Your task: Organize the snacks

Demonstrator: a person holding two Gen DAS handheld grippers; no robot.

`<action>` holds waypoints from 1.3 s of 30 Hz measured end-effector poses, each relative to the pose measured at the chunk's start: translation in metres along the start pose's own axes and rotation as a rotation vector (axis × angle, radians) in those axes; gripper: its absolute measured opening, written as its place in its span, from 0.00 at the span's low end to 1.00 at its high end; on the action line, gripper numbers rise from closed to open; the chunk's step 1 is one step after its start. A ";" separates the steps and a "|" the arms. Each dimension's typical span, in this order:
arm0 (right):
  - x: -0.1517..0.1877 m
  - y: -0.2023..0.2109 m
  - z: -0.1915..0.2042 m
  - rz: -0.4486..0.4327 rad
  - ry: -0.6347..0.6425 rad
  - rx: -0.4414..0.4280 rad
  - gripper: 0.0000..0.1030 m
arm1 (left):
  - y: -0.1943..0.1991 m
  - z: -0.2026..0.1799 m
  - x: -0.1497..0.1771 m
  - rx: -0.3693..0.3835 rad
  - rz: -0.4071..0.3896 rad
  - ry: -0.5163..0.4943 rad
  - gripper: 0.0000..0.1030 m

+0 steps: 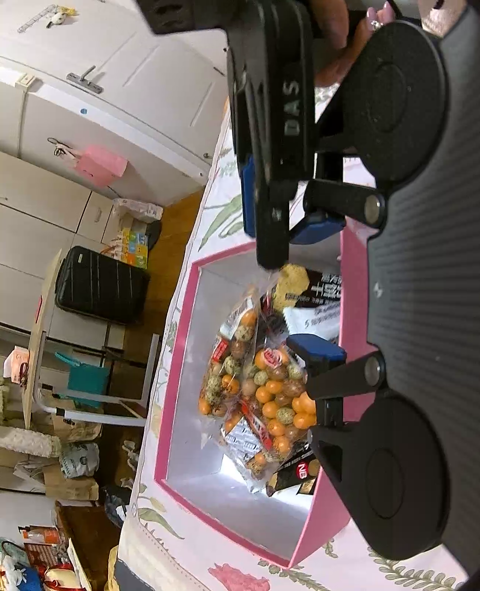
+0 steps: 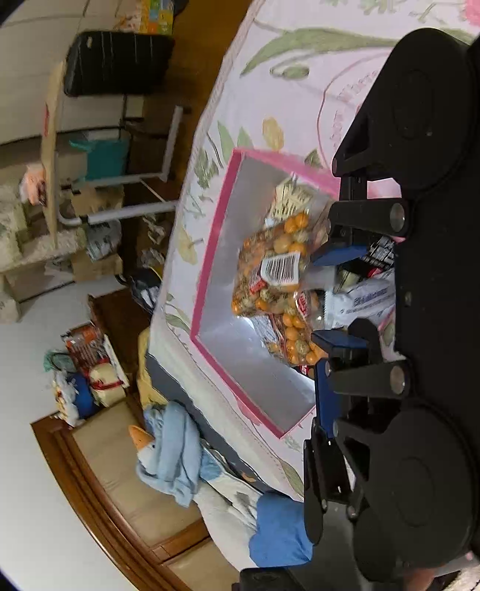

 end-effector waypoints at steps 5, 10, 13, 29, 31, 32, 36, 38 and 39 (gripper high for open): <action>0.015 0.039 -0.009 -0.041 -0.042 0.058 0.43 | 0.013 -0.019 0.005 -0.023 -0.018 -0.067 0.51; 0.031 0.089 -0.012 -0.122 -0.049 0.144 0.43 | 0.032 -0.036 0.008 -0.002 -0.031 -0.092 0.51; 0.041 0.118 -0.008 -0.162 -0.050 0.216 0.43 | 0.044 -0.045 0.010 0.002 -0.032 -0.099 0.51; 0.106 0.187 0.013 -0.177 -0.151 0.393 0.49 | 0.115 -0.116 0.032 0.003 -0.049 -0.281 0.58; 0.112 0.191 0.018 -0.187 -0.146 0.416 0.50 | 0.119 -0.123 0.038 0.014 -0.043 -0.290 0.59; 0.115 0.193 0.022 -0.191 -0.139 0.430 0.51 | 0.120 -0.126 0.041 0.018 -0.042 -0.296 0.60; 0.122 0.199 0.031 -0.208 -0.113 0.481 0.57 | 0.126 -0.131 0.051 0.017 -0.047 -0.293 0.63; 0.125 0.202 0.034 -0.219 -0.108 0.509 0.62 | 0.128 -0.131 0.054 0.017 -0.046 -0.277 0.65; 0.126 0.203 0.036 -0.226 -0.105 0.523 0.65 | 0.128 -0.130 0.055 0.013 -0.047 -0.270 0.66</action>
Point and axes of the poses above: each gripper's, at about its wrist camera, not at the fingertips, and y roughly against the way its jaws point, z to its left, x to its underside, the point moved 3 cm from there along -y, roughly the way its jaws point, and after that the axes turned 2 degrees about -x, right-handed, at the moved point
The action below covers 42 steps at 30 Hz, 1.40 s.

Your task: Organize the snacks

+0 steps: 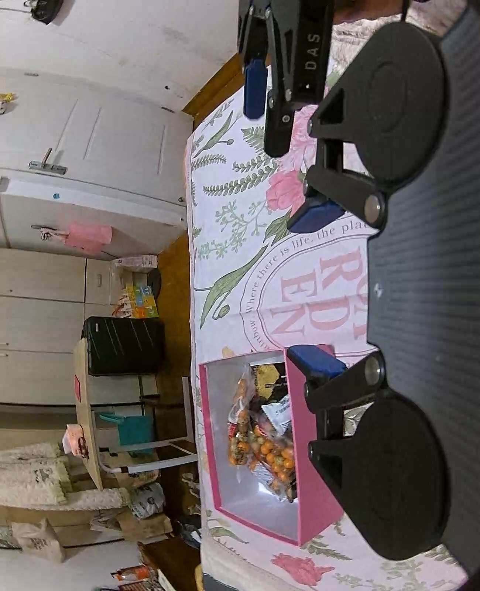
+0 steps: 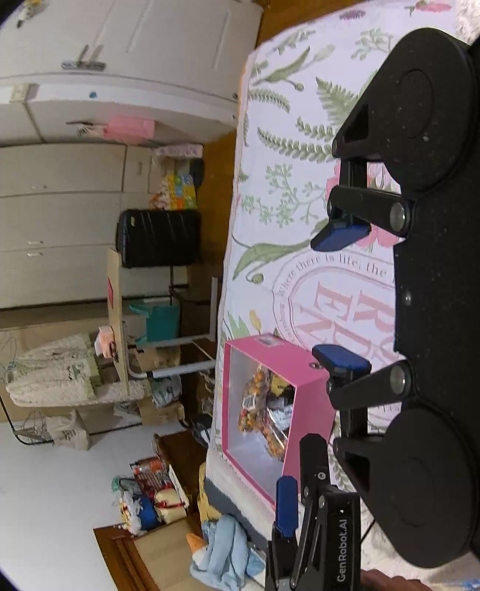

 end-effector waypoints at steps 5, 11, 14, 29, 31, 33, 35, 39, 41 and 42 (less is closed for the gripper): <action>0.002 0.006 0.001 -0.008 -0.011 0.025 0.77 | 0.000 0.003 0.007 -0.044 -0.005 0.020 0.72; 0.005 0.008 0.005 -0.011 -0.018 0.083 0.93 | 0.001 0.008 0.010 -0.077 -0.009 0.036 0.91; 0.007 0.010 0.004 -0.013 -0.046 0.118 0.94 | 0.004 0.011 0.011 -0.110 -0.028 0.043 0.97; 0.017 0.016 0.011 -0.030 -0.067 0.183 0.94 | 0.015 0.016 0.016 -0.221 -0.078 0.044 0.97; 0.018 0.016 0.011 -0.028 -0.064 0.187 0.94 | 0.014 0.015 0.017 -0.231 -0.078 0.037 0.97; 0.018 0.017 0.012 -0.029 -0.059 0.195 0.94 | 0.013 0.013 0.019 -0.241 -0.078 0.029 0.97; 0.018 0.018 0.012 -0.028 -0.055 0.199 0.94 | 0.012 0.011 0.020 -0.255 -0.078 0.020 0.97; 0.017 0.019 0.013 -0.022 -0.057 0.208 0.94 | 0.012 0.008 0.021 -0.267 -0.075 0.004 0.97; 0.017 0.020 0.012 -0.017 -0.057 0.219 0.94 | 0.013 0.007 0.021 -0.263 -0.074 0.006 0.97; 0.017 0.020 0.012 -0.012 -0.060 0.222 0.94 | 0.014 0.007 0.021 -0.263 -0.074 0.005 0.97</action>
Point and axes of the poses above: each gripper's, at about its wrist camera, not at the fingertips, and y roughly against the way its jaws point, z to its left, x to its underside, the point moved 3 cm from there along -y, roughly the way its jaws point, and after that the axes turned 2 degrees about -x, right-handed, at the moved point
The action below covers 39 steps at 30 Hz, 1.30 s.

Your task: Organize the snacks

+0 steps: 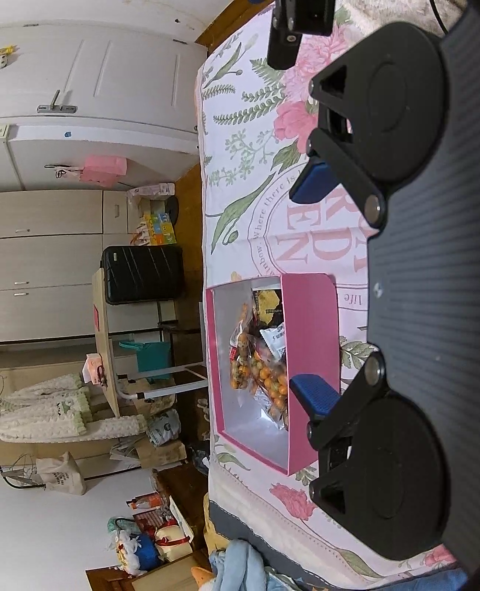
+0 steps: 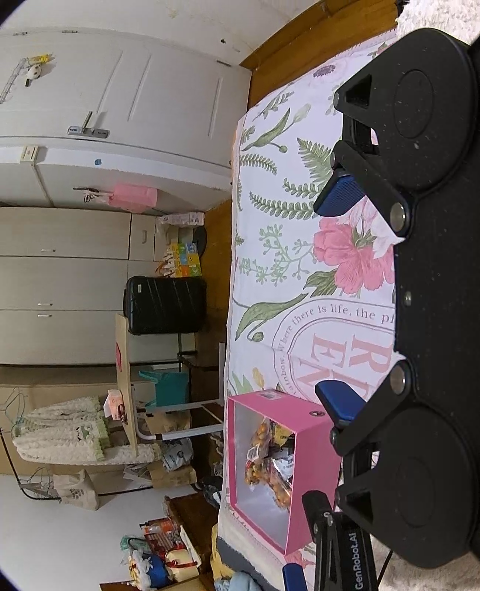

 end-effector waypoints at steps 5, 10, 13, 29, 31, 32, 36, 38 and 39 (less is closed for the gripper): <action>0.000 -0.001 -0.003 0.037 -0.027 -0.009 0.94 | 0.000 -0.001 0.000 -0.002 0.011 0.001 0.97; 0.001 -0.002 -0.005 0.047 -0.024 -0.001 0.94 | 0.000 -0.001 0.002 0.001 0.044 0.016 0.97; 0.002 -0.002 -0.006 0.049 -0.022 0.002 0.94 | 0.000 0.000 0.002 -0.002 0.053 0.020 0.97; 0.003 -0.005 -0.009 0.061 -0.023 0.028 0.94 | 0.006 0.003 -0.001 0.012 0.061 0.047 0.97; 0.004 -0.005 -0.009 0.062 -0.024 0.030 0.94 | 0.005 0.003 0.000 0.016 0.065 0.049 0.97; 0.004 -0.004 -0.009 0.063 -0.024 0.029 0.94 | 0.006 0.003 -0.001 0.016 0.064 0.052 0.97; 0.004 -0.004 -0.009 0.065 -0.022 0.030 0.94 | 0.009 0.007 -0.001 -0.010 0.026 0.075 0.97; 0.004 -0.005 -0.009 0.065 -0.022 0.031 0.94 | 0.011 0.007 -0.002 -0.031 0.016 0.069 0.97; 0.004 -0.005 -0.009 0.066 -0.023 0.030 0.94 | 0.012 0.008 -0.002 -0.033 0.017 0.066 0.97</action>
Point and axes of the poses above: each gripper's, at about its wrist camera, not at the fingertips, and y roughly against the way its jaws point, z to its left, x to its underside, the point moved 3 cm from there along -y, roughly the way its jaws point, and after that the axes turned 2 degrees about -x, right-handed, at the moved point
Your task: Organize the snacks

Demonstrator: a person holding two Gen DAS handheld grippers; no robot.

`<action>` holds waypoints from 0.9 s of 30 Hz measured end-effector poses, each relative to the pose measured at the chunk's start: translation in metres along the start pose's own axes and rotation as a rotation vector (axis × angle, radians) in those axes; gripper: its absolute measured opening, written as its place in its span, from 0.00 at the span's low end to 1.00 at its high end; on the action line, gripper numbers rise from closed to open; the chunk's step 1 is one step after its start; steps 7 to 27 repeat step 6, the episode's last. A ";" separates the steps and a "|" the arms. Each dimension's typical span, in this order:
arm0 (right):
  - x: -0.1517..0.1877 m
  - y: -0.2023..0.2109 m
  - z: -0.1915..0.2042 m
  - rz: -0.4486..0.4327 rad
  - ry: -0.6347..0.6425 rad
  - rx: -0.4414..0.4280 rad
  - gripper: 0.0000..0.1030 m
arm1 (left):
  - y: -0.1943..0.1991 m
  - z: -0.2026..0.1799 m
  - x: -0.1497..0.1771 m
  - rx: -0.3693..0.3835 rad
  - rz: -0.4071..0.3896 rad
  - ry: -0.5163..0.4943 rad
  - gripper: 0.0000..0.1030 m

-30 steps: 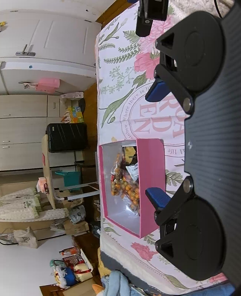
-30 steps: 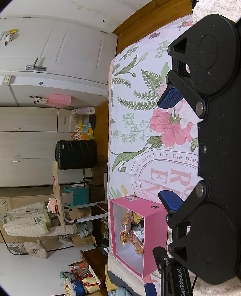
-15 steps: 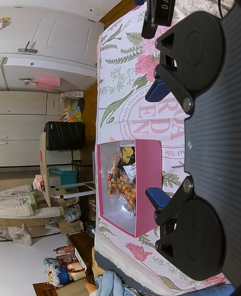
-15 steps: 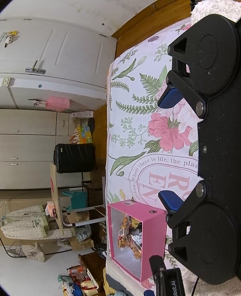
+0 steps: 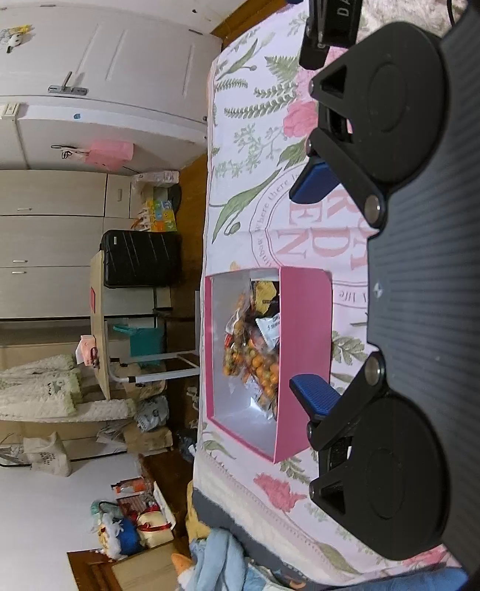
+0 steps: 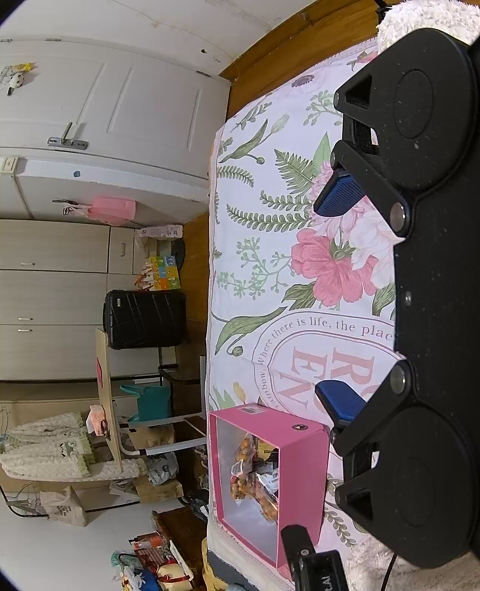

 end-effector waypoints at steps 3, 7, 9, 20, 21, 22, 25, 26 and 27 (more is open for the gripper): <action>0.000 0.000 0.000 -0.001 0.002 0.001 0.94 | 0.002 0.001 -0.001 0.008 0.001 0.007 0.97; 0.000 0.000 0.000 0.001 0.001 0.000 0.94 | 0.003 0.001 -0.002 0.017 0.003 0.005 0.97; 0.000 0.000 0.000 0.001 0.001 0.000 0.94 | 0.003 0.001 -0.002 0.017 0.003 0.005 0.97; 0.000 0.000 0.000 0.001 0.001 0.000 0.94 | 0.003 0.001 -0.002 0.017 0.003 0.005 0.97; 0.000 0.000 0.000 0.001 0.001 0.000 0.94 | 0.003 0.001 -0.002 0.017 0.003 0.005 0.97; 0.000 0.000 0.000 0.001 0.001 0.000 0.94 | 0.003 0.001 -0.002 0.017 0.003 0.005 0.97; 0.000 0.000 0.000 0.001 0.001 0.000 0.94 | 0.003 0.001 -0.002 0.017 0.003 0.005 0.97; 0.000 0.000 0.000 0.001 0.001 0.000 0.94 | 0.003 0.001 -0.002 0.017 0.003 0.005 0.97; 0.000 0.000 0.000 0.001 0.001 0.000 0.94 | 0.003 0.001 -0.002 0.017 0.003 0.005 0.97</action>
Point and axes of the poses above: each gripper's, at about its wrist camera, not at the fingertips, and y roughly against the way its jaws point, z to its left, x to its underside, the point moved 3 cm from there along -y, roughly the way its jaws point, and after that the axes turned 2 degrees about -x, right-handed, at the moved point
